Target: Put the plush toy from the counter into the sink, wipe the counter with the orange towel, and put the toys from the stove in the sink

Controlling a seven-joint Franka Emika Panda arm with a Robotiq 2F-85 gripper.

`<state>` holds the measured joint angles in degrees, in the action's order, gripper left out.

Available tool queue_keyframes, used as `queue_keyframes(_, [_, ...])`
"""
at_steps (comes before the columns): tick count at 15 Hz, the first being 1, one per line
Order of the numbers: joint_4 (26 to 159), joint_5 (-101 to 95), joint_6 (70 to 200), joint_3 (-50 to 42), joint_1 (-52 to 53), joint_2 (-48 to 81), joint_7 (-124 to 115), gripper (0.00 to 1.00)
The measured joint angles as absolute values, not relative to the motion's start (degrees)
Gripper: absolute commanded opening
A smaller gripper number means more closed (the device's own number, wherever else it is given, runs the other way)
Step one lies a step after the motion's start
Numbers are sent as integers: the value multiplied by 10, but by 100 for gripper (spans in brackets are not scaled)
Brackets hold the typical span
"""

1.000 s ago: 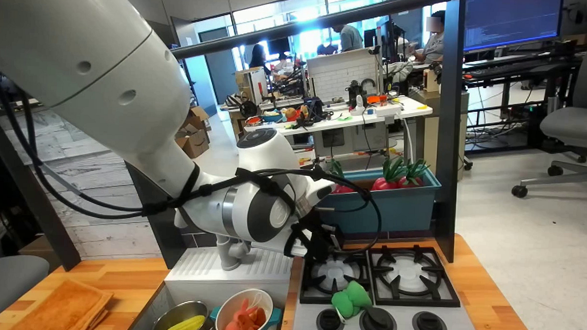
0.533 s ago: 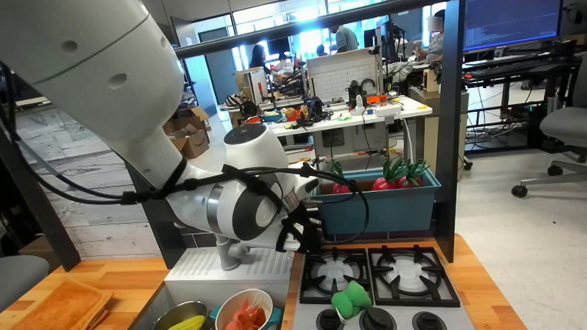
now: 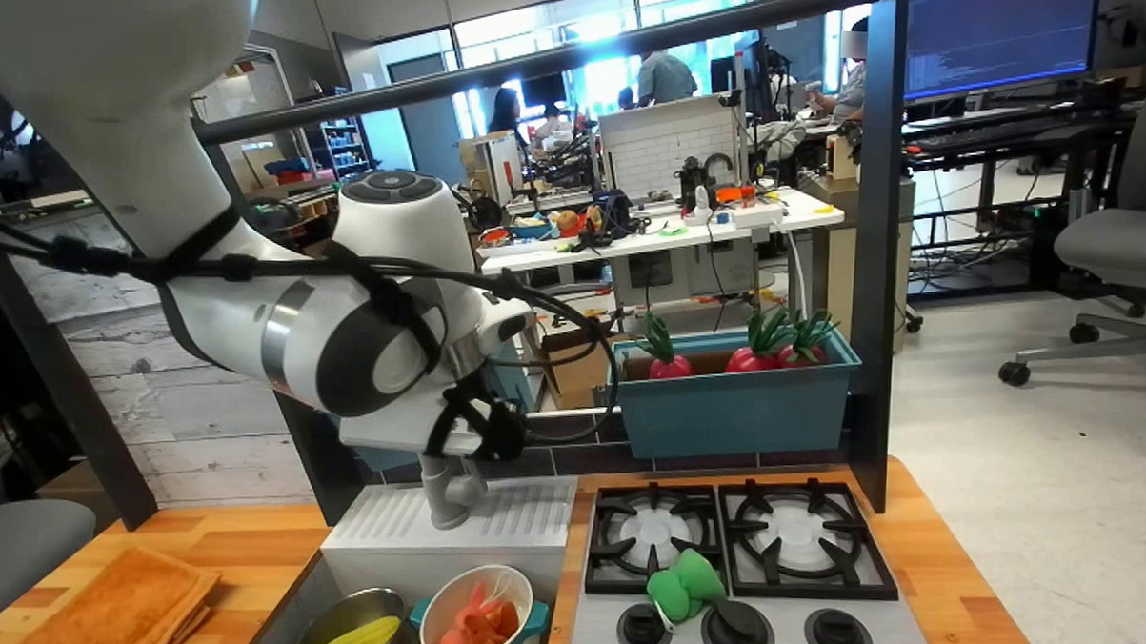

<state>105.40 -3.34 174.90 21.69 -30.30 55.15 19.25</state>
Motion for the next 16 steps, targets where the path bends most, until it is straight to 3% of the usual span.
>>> queue_keyframes(8, [1145,-7,1579,252,-283,540,201,3])
queue_keyframes(14, [1131,13,1572,214,-220,556,206,3])
queue_keyframes(15, [1126,16,1576,214,-216,563,214,16])
queue_keyframes(16, [1120,17,1577,215,-214,571,220,40])
